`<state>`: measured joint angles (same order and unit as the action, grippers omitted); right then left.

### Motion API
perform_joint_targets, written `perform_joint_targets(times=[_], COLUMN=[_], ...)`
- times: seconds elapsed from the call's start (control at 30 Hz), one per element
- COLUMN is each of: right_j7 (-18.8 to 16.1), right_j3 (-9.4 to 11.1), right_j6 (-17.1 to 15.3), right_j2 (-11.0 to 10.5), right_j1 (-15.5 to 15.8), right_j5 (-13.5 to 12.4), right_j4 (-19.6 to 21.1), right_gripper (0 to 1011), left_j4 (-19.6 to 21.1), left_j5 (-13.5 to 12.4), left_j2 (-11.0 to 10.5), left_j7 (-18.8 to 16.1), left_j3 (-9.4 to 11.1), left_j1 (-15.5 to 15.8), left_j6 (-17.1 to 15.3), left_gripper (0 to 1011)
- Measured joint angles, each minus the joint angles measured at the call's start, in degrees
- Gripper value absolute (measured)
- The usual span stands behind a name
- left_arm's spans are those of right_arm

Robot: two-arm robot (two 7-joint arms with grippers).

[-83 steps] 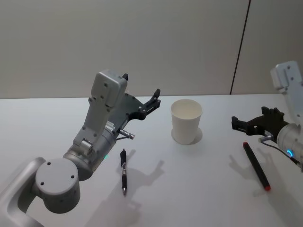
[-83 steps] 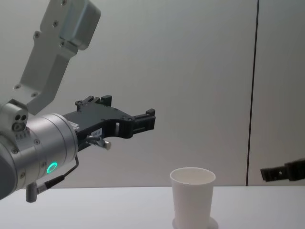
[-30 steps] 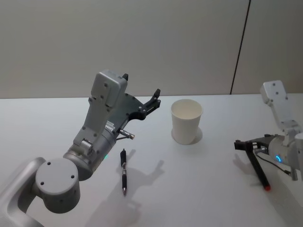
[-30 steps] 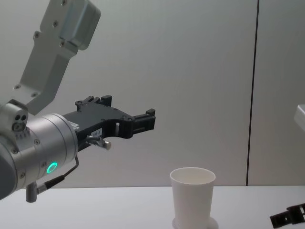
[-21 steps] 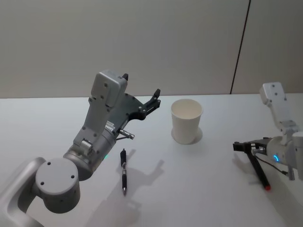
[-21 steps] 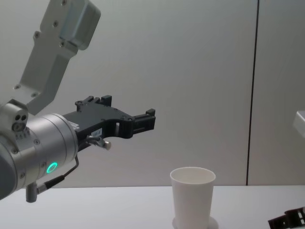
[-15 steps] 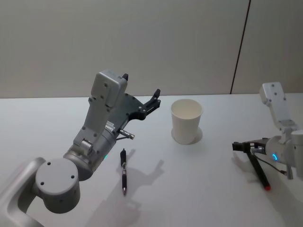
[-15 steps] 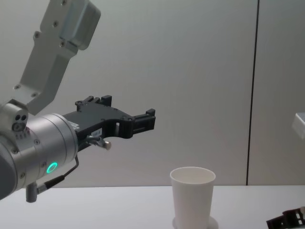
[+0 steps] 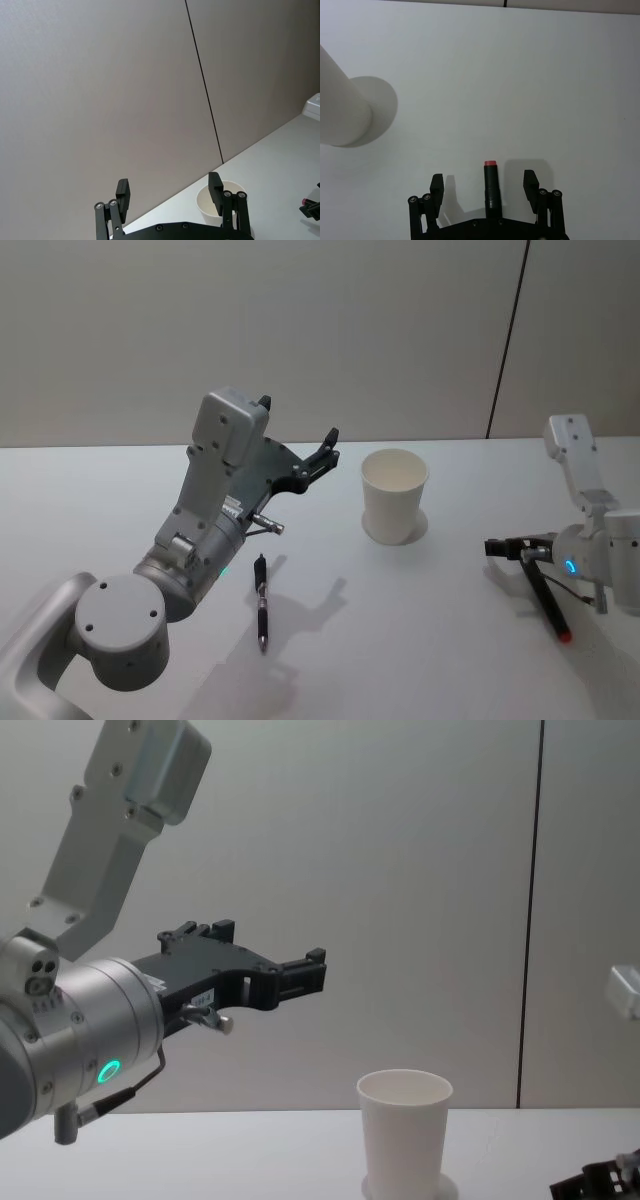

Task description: Place the pen into the pen holder.

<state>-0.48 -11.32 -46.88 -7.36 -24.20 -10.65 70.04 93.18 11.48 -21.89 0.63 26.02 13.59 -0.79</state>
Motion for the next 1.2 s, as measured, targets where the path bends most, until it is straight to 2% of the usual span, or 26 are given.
perform_joint_targets(times=[0.33, 0.47, 0.57, 0.67, 0.8, 0.83, 0.9, 0.97, 1.07, 1.1, 1.2], right_j7=[0.41, 0.50, 0.54, 0.54, 0.54, 0.54, 0.52, 0.51, 0.49, 0.49, 0.46], right_j3=[0.07, 0.09, 0.09, 0.08, 0.07, 0.06, 0.05, 0.04, 0.03, 0.03, 0.03], right_j6=[0.77, 1.07, 1.19, 1.28, 1.39, 1.43, 1.52, 1.57, 1.68, 1.76, 1.95], right_j2=[0.62, 0.84, 0.97, 1.04, 1.17, 1.21, 1.29, 1.34, 1.44, 1.48, 1.61], right_j1=[-0.87, -1.18, -1.33, -1.44, -1.61, -1.68, -1.78, -1.85, -1.99, -2.07, -2.23], right_j5=[0.31, 0.54, 0.74, 0.91, 1.23, 1.34, 1.55, 1.68, 1.89, 2.01, 2.19], right_j4=[-2.28, -3.09, -3.62, -3.99, -4.56, -4.80, -5.16, -5.39, -5.89, -6.15, -6.68], right_gripper=[1002, 945, 838, 789, 630, 630, 547, 506, 363, 363, 246], left_j4=[0.00, 0.00, 0.00, 0.00, 0.00, 0.00, 0.00, 0.00, 0.00, 0.00, 0.00], left_j5=[0.00, 0.00, 0.00, 0.00, 0.00, 0.00, 0.00, 0.00, 0.00, 0.00, 0.00], left_j2=[0.00, 0.00, 0.00, 0.00, 0.00, 0.00, 0.00, 0.00, 0.00, 0.00, 0.00], left_j7=[0.00, 0.00, 0.00, 0.00, 0.00, 0.00, 0.00, 0.00, 0.00, 0.00, 0.00], left_j3=[0.00, 0.00, 0.00, 0.00, 0.00, 0.00, 0.00, 0.00, 0.00, 0.00, 0.00], left_j1=[0.00, 0.00, 0.00, 0.00, 0.00, 0.00, 0.00, 0.00, 0.00, 0.00, 0.00], left_j6=[0.00, 0.00, 0.00, 0.00, 0.00, 0.00, 0.00, 0.00, 0.00, 0.00, 0.00], left_gripper=[1003, 1003, 1003, 1003, 1003, 1003, 1003, 1003, 1003, 1003, 1003])
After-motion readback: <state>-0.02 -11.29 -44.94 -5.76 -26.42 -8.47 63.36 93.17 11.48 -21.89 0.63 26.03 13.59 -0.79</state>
